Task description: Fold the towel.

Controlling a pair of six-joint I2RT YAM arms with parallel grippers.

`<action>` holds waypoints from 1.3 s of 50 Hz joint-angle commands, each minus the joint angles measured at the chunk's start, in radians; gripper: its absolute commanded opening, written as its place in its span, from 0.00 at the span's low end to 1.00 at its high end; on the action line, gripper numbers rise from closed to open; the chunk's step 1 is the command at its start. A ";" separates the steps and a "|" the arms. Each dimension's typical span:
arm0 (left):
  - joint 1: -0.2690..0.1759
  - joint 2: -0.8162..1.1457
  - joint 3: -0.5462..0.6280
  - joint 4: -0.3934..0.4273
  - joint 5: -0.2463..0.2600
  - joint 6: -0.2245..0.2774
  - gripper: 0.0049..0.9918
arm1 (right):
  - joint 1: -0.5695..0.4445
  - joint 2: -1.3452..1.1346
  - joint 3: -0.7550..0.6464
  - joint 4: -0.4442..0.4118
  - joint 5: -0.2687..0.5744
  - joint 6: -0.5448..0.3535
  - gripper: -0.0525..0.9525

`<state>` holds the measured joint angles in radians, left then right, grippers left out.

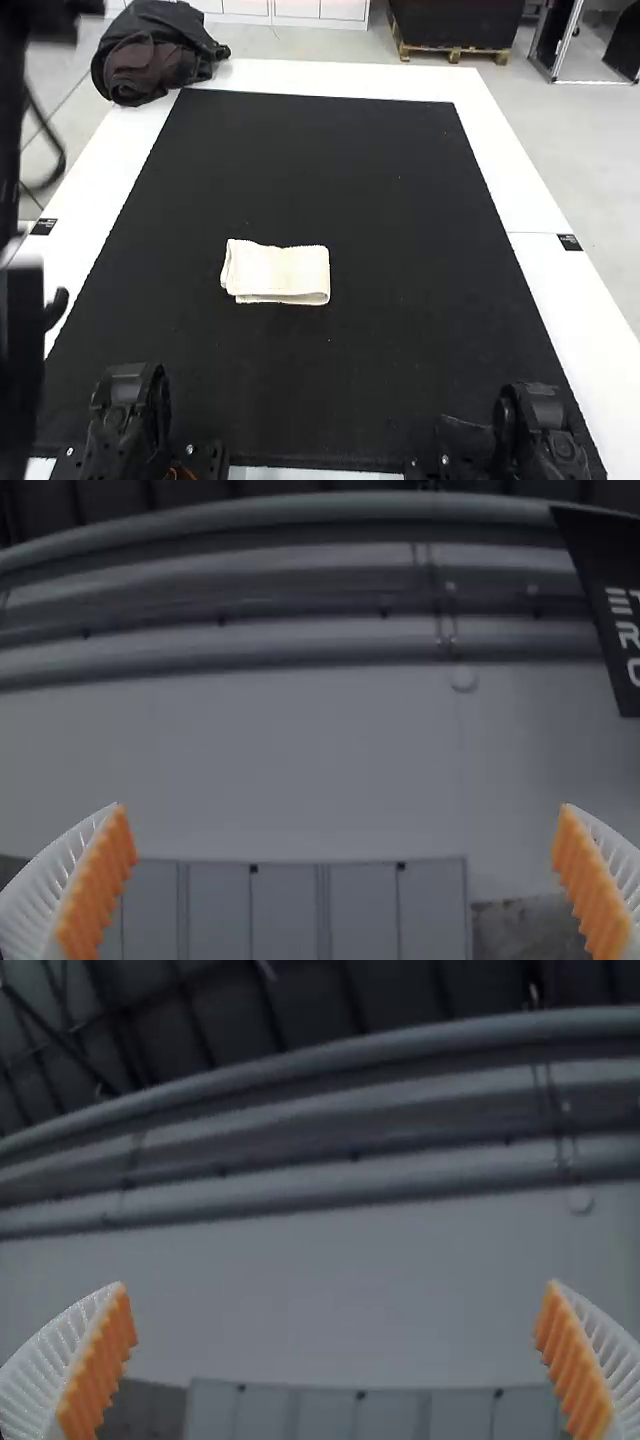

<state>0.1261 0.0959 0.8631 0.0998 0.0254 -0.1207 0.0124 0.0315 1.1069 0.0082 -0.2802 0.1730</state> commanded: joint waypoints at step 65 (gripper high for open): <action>-0.025 -0.101 -0.862 -0.052 -0.120 0.193 0.98 | 0.008 -0.030 -1.107 0.007 0.343 -0.230 0.96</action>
<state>0.1001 0.0013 0.0055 0.0460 -0.1177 0.0483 0.0093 0.0128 0.0055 0.0116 0.1013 -0.0338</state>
